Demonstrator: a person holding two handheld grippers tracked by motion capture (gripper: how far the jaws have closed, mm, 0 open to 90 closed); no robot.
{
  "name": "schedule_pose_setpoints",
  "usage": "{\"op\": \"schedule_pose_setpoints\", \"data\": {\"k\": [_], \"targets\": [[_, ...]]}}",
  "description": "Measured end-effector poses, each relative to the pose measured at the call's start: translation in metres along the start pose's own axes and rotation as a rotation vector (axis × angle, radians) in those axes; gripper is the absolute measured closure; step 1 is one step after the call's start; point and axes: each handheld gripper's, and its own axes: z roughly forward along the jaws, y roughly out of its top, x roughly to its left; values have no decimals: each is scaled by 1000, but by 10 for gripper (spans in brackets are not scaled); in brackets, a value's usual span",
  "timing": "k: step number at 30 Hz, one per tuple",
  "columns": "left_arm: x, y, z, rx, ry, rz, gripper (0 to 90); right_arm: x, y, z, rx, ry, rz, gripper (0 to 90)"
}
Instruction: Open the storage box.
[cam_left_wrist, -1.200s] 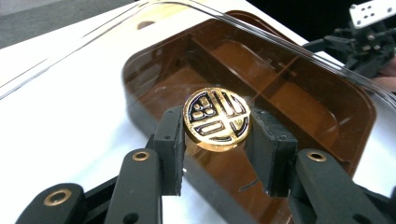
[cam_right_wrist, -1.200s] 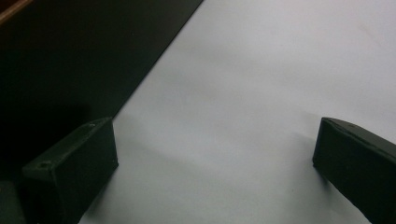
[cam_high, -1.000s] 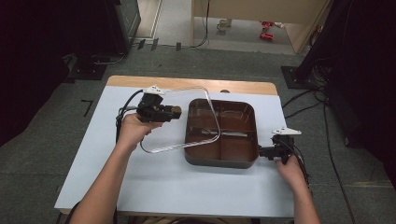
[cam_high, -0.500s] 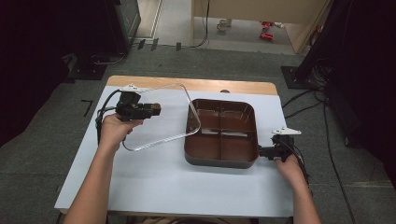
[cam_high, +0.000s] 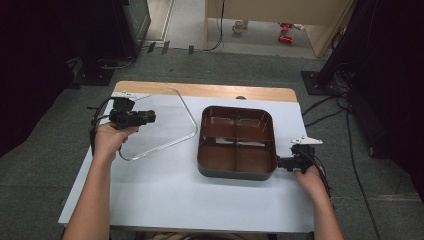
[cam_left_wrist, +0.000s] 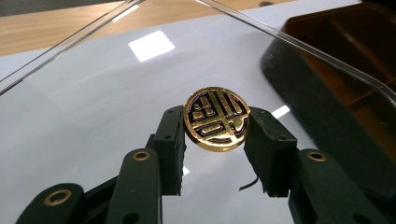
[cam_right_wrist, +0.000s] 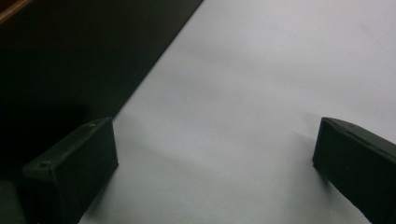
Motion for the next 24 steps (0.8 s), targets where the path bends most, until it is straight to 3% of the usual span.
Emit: {"op": "schedule_pose_setpoints", "data": {"k": [15, 24], "targets": [[48, -28, 20, 25, 62, -108, 593, 0, 0, 0, 0, 0, 0, 0], [55, -34, 34, 39, 115, -111, 592, 0, 0, 0, 0, 0, 0, 0]]}}
